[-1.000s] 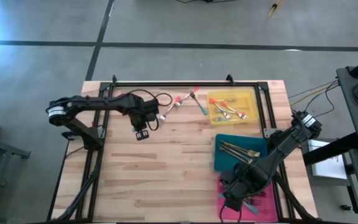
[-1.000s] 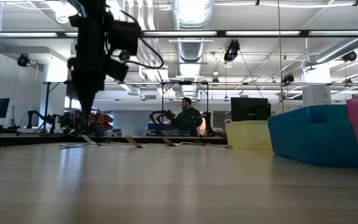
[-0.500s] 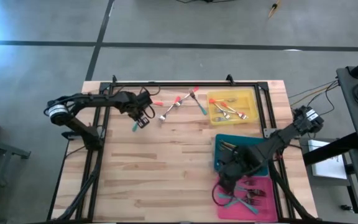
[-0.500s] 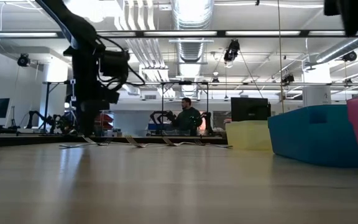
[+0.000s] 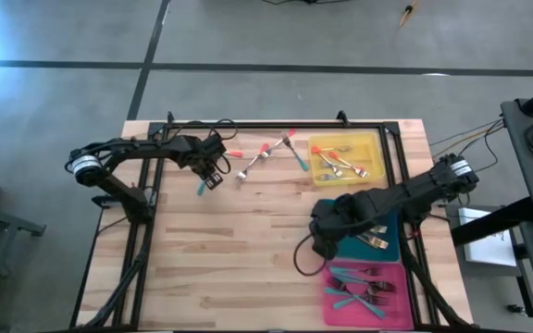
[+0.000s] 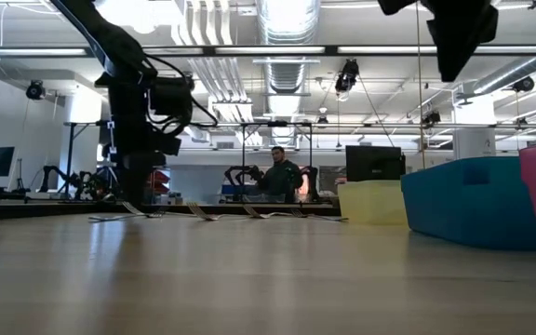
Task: Sort silverware by color (type)
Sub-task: Put the blue fork into the pink bin
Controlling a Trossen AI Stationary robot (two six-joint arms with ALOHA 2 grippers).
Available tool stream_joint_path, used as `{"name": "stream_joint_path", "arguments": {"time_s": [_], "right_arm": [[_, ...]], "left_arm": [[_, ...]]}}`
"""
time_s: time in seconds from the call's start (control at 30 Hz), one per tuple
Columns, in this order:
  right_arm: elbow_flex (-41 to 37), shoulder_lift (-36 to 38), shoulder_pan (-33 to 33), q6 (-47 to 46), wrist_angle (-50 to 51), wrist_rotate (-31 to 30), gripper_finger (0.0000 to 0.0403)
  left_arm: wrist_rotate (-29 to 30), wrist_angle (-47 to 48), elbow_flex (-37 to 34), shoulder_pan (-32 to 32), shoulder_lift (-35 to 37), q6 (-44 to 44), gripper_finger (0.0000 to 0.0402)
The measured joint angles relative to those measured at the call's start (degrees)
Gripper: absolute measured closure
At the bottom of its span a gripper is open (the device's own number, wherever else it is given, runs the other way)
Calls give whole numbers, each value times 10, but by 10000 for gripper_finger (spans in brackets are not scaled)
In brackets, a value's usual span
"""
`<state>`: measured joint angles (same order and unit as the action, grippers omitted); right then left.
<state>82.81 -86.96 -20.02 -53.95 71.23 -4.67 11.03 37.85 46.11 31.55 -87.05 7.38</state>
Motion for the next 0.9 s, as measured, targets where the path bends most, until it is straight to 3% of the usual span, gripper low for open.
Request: {"name": "stream_joint_path", "arguments": {"time_s": [0.23,0.5,0.63,0.8,0.9], "right_arm": [[0,0,37,41,-1,0,304],[0,0,77,86,-1,0,303],[0,0,90,114,0,-13,310],[0,0,104,116,1,-31,322],[0,0,110,127,1,-32,326]], "left_arm": [[0,-32,-1,0,-18,66,270],[0,-42,2,0,-83,132,271],[-3,-41,5,-1,-102,127,301],[-20,-46,5,2,-100,126,386],[-30,-46,5,10,-100,132,391]]}}
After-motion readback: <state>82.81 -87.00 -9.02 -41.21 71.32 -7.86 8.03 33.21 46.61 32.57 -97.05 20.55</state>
